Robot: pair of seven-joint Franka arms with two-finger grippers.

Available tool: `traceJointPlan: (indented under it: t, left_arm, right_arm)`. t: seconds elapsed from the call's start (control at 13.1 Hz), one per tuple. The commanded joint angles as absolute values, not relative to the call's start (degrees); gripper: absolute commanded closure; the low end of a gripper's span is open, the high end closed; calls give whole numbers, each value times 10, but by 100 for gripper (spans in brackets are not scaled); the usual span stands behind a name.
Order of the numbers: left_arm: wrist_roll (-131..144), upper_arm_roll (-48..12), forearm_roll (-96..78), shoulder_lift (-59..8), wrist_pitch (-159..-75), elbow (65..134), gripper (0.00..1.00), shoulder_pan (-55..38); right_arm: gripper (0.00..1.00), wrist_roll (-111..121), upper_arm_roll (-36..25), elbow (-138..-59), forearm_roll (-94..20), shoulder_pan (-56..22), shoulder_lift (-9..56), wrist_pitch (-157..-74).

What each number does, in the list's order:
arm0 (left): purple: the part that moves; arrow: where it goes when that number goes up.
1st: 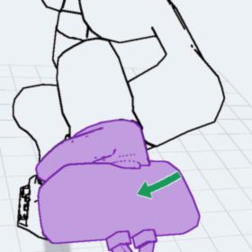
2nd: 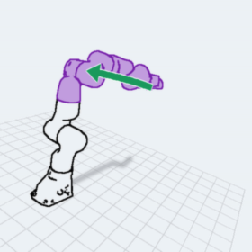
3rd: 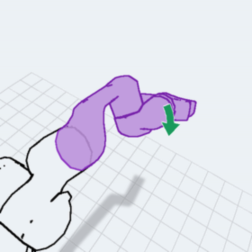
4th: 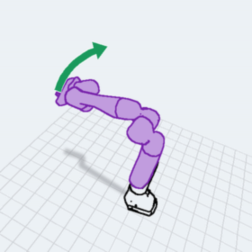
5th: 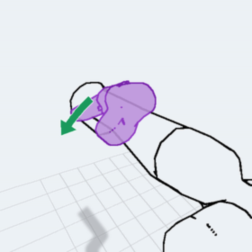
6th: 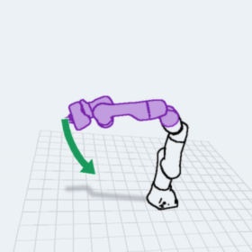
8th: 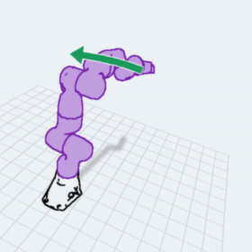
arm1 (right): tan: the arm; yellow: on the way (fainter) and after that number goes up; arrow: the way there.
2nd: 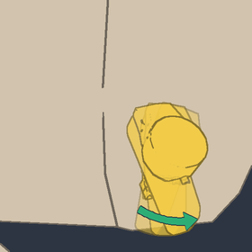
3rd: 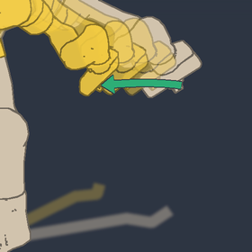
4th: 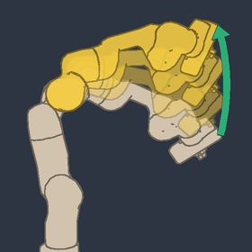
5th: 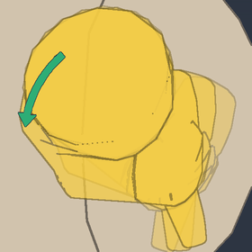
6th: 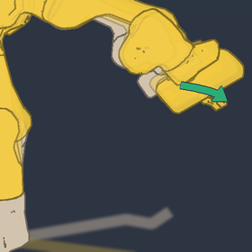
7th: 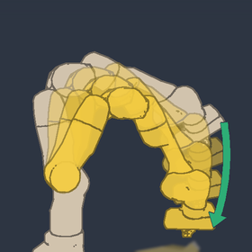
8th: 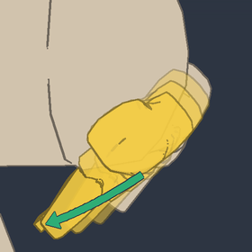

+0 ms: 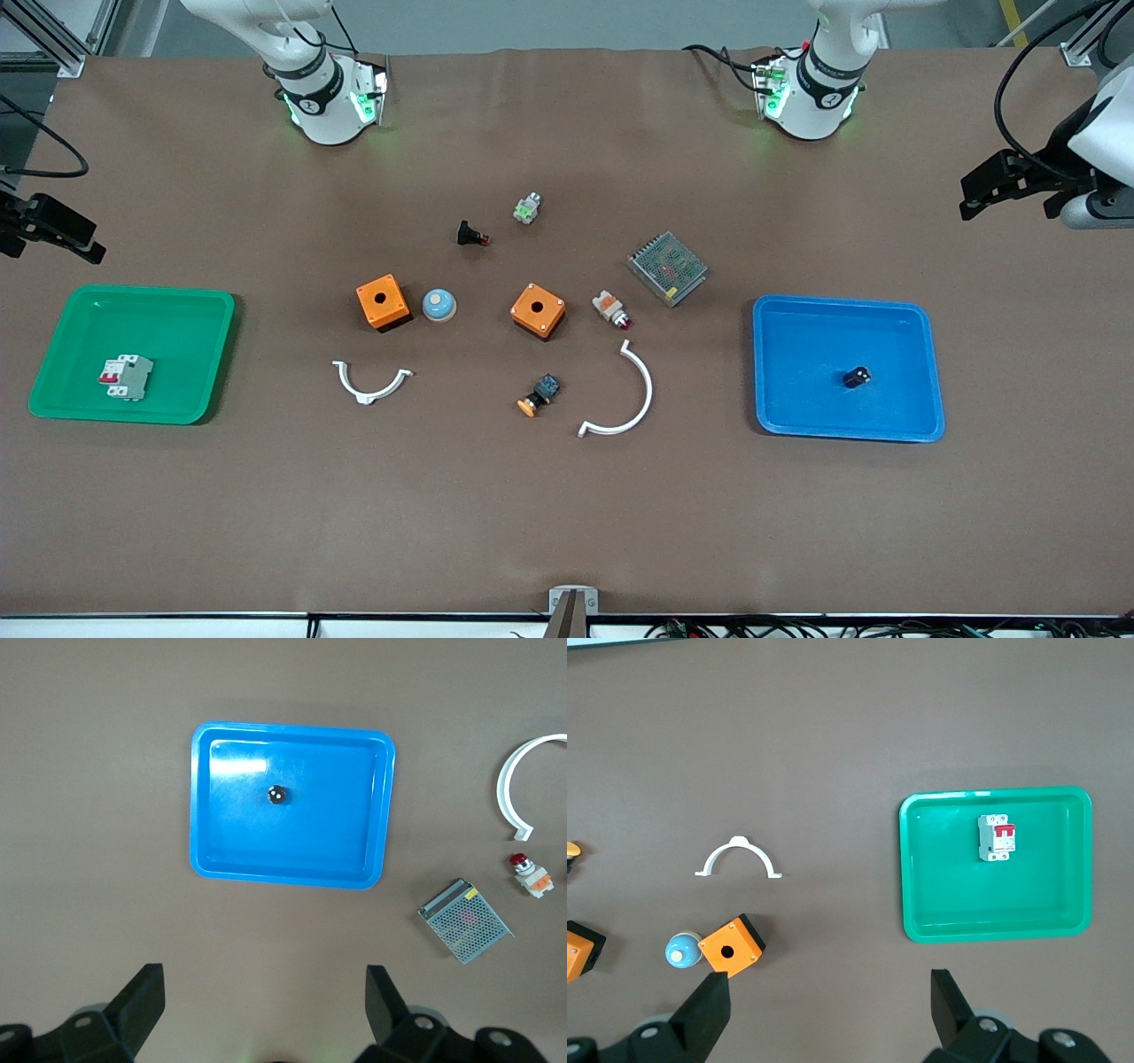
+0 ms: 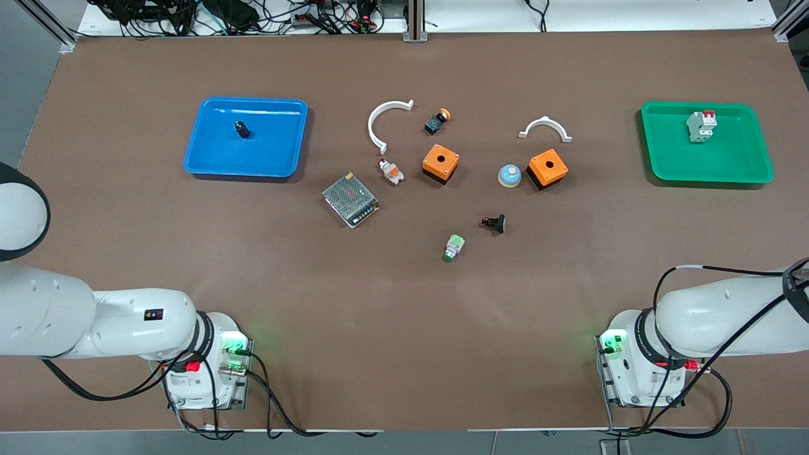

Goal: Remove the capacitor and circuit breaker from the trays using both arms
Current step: 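Move the left gripper down over the black capacitor in the blue tray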

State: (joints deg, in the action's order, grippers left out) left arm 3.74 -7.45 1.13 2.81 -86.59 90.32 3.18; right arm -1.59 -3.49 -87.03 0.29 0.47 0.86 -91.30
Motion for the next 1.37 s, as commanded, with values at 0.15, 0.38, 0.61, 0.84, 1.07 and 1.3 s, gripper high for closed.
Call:
traceJointPlan:
  t: [0.15,0.38,0.61,0.84,1.07,1.3]
  left_arm:
    - [25,-76,24,-10,-861,880,0,38]
    - [26,-76,55,-93,-894,866,0,37]
    - [39,-76,67,-154,-995,913,0,39]
    - [42,-76,48,-221,-1059,918,0,65]
    - [44,-76,37,-269,-1159,963,5,62]
    - [45,-76,37,-314,-1236,982,25,62]
  right_arm:
    - [0,-12,-33,-858,-7,10,15,-909]
    - [0,-11,-33,-857,-7,9,15,-909]
    - [0,-11,-33,-858,-7,7,18,-907]
    - [0,-12,-33,-858,-7,7,26,-905]
    - [0,-8,-33,-859,-5,9,35,-901]
    - [0,4,-34,-865,-1,14,40,-899]
